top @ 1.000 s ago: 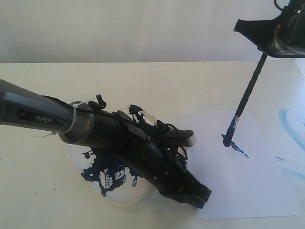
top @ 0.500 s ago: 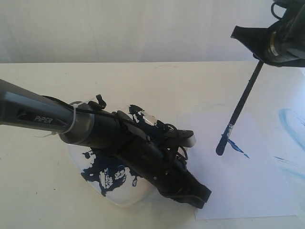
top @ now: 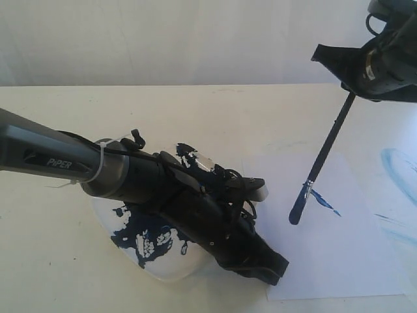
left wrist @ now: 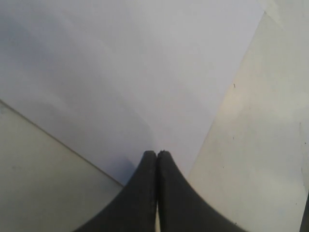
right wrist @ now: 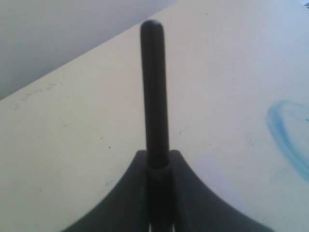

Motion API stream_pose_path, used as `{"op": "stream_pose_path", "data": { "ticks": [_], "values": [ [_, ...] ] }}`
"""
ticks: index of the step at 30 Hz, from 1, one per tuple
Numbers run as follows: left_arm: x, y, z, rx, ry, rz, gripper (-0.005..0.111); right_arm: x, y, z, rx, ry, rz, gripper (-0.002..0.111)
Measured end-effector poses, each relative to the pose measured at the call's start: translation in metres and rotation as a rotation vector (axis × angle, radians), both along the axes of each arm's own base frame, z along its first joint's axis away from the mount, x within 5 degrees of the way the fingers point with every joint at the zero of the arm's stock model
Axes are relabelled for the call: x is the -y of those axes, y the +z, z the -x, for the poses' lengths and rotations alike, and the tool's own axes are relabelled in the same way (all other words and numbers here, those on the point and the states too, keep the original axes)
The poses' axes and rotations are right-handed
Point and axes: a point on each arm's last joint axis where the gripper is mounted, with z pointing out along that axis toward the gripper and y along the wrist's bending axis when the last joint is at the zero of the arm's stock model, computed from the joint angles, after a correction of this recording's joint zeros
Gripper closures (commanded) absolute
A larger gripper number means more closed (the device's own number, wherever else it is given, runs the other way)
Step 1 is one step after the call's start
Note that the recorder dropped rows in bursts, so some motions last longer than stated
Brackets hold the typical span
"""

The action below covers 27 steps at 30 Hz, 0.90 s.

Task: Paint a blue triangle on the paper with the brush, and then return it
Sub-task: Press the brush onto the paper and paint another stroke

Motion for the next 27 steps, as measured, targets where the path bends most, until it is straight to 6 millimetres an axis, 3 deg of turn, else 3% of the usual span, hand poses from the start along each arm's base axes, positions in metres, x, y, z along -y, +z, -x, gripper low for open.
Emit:
{"op": "stream_pose_path", "data": {
  "ticks": [7, 18, 27],
  "values": [
    [0.000, 0.000, 0.000, 0.000, 0.000, 0.000, 0.107, -0.003, -0.016, -0.006, -0.036, 0.008, 0.022, 0.108],
    [0.000, 0.000, 0.000, 0.001, -0.002, -0.001, 0.107, -0.002, -0.015, -0.010, 0.001, 0.009, 0.047, 0.108],
    [0.000, 0.000, 0.000, 0.001, -0.002, -0.001, 0.107, -0.004, -0.026, -0.015, -0.010, -0.015, 0.032, 0.108]
  ]
}}
